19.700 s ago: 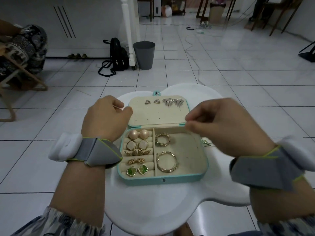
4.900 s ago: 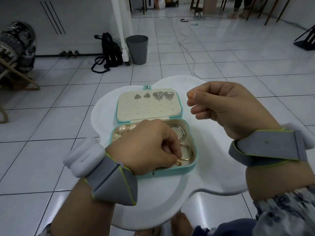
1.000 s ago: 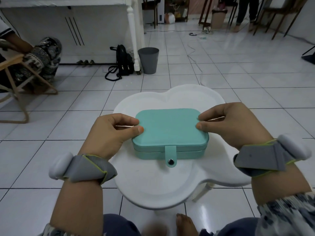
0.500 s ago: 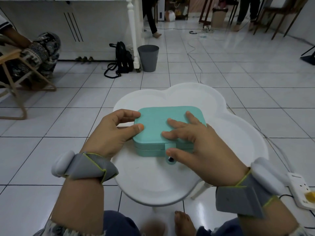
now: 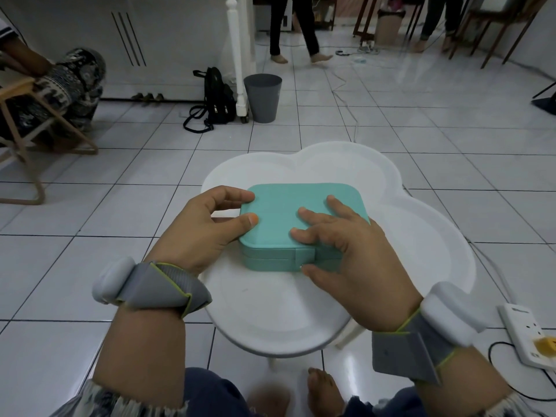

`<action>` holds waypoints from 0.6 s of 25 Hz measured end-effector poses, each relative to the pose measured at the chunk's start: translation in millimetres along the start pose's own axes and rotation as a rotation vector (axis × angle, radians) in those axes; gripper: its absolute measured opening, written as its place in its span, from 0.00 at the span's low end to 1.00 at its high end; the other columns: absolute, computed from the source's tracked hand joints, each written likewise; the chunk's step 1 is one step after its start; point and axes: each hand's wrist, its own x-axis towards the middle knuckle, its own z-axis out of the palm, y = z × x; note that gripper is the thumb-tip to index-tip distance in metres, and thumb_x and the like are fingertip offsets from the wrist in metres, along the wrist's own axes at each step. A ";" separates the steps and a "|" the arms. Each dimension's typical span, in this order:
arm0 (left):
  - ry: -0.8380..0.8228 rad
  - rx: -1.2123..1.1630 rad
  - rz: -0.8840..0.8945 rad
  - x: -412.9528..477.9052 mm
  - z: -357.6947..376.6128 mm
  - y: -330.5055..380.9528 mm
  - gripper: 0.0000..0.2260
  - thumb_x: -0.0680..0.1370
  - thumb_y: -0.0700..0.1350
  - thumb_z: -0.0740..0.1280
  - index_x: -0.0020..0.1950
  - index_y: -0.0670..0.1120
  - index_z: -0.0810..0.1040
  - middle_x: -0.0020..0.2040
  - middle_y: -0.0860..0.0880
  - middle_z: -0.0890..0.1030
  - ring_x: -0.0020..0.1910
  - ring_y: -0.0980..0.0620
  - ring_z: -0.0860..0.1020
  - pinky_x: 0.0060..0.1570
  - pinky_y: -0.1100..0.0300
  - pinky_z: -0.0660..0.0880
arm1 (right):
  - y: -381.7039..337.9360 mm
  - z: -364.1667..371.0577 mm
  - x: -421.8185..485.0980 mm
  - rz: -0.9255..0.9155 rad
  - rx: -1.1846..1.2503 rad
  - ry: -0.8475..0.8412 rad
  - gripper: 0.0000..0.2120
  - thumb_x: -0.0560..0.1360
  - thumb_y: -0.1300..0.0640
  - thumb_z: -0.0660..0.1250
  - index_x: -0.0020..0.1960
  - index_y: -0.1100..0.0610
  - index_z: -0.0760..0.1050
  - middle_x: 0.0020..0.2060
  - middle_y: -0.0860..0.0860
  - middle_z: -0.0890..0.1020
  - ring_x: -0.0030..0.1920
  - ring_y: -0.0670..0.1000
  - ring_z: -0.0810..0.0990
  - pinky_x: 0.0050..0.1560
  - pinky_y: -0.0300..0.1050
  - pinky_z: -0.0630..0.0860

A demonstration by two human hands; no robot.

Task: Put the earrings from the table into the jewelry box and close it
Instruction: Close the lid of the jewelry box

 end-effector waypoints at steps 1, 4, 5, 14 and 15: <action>-0.010 0.014 0.002 0.6 -0.3 0.3 0.10 0.73 0.38 0.70 0.50 0.51 0.80 0.53 0.52 0.80 0.40 0.55 0.83 0.53 0.55 0.79 | 1.3 1.6 0.2 -0.018 0.003 0.023 0.20 0.65 0.60 0.75 0.55 0.45 0.79 0.64 0.41 0.75 0.74 0.50 0.62 0.69 0.64 0.60; -0.007 0.030 -0.001 1.4 -0.5 -0.3 0.10 0.73 0.39 0.70 0.50 0.52 0.79 0.53 0.53 0.80 0.43 0.52 0.83 0.55 0.52 0.78 | 5.5 4.8 0.7 -0.045 0.019 0.048 0.21 0.63 0.61 0.76 0.54 0.47 0.80 0.63 0.42 0.77 0.72 0.50 0.65 0.68 0.63 0.63; 0.003 0.032 -0.004 0.7 -0.2 0.1 0.11 0.73 0.39 0.70 0.51 0.52 0.78 0.54 0.52 0.80 0.44 0.51 0.83 0.55 0.51 0.78 | 6.6 4.0 0.2 -0.054 0.041 0.042 0.21 0.63 0.61 0.76 0.54 0.47 0.80 0.62 0.42 0.77 0.72 0.50 0.65 0.69 0.59 0.63; 0.044 0.439 -0.149 3.6 9.2 8.6 0.22 0.71 0.60 0.65 0.42 0.40 0.80 0.38 0.40 0.83 0.40 0.41 0.82 0.48 0.45 0.79 | 28.3 -34.0 10.4 0.438 0.144 0.095 0.29 0.65 0.37 0.68 0.61 0.52 0.74 0.57 0.47 0.79 0.55 0.48 0.78 0.57 0.49 0.75; 0.051 0.478 -0.147 3.9 11.6 10.6 0.25 0.70 0.62 0.63 0.41 0.39 0.79 0.38 0.40 0.83 0.39 0.41 0.82 0.47 0.44 0.79 | 29.4 -34.7 10.8 0.447 0.167 0.069 0.25 0.66 0.37 0.67 0.57 0.51 0.76 0.52 0.46 0.82 0.51 0.48 0.80 0.54 0.50 0.76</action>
